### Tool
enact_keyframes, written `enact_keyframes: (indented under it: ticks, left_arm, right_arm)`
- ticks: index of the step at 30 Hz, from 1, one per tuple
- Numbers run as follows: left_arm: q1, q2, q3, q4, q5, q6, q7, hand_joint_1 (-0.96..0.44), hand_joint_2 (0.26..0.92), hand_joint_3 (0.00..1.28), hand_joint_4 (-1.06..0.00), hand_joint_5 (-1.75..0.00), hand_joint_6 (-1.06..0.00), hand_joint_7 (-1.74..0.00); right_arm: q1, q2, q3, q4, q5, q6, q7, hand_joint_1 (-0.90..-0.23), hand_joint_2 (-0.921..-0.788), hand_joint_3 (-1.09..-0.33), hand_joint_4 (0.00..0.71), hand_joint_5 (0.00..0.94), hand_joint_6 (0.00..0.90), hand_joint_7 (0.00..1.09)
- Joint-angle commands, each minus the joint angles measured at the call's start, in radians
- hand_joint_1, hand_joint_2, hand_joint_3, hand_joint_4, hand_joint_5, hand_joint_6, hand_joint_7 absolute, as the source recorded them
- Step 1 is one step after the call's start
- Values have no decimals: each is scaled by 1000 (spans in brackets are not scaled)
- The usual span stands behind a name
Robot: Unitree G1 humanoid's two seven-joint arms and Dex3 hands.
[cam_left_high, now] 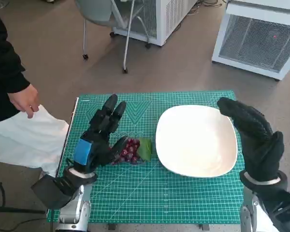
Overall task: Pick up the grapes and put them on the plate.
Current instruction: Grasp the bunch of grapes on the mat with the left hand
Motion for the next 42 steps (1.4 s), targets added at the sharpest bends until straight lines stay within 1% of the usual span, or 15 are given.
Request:
enact_keyframes:
  ticks: [1,14,27,36,39,42]
  left_arm:
    - [4,2,-3,-21,-13,8,-6,-236,921,451,-216,-1,-233,-68]
    - [3,0,-3,-21,-16,11,-6,-237,921,451,-217,-1,-238,-71]
    - [0,0,0,-21,-15,13,-1,-237,921,451,-219,-2,-240,-72]
    - [2,8,2,-32,-11,19,-1,-241,921,446,-219,-1,-240,-73]
    - [1,28,2,-36,33,8,15,-265,921,416,-220,-1,-241,-74]
    - [0,92,-1,-55,171,-2,62,-319,921,357,-217,-1,-231,-69]
  right_arm:
    - [21,-6,-3,-1,9,16,6,-566,-921,-664,380,4,24,655]
    - [23,-10,-3,-4,5,15,6,-565,-921,-666,381,4,18,656]
    - [22,-15,-5,-4,15,18,13,-563,-921,-666,381,3,16,659]
    - [29,-18,-6,-12,8,16,9,-568,-921,-666,379,3,15,664]
    - [31,-19,-6,-13,7,16,8,-568,-921,-666,379,3,14,666]
    - [32,-19,-6,-13,5,16,7,-568,-921,-666,380,3,14,667]
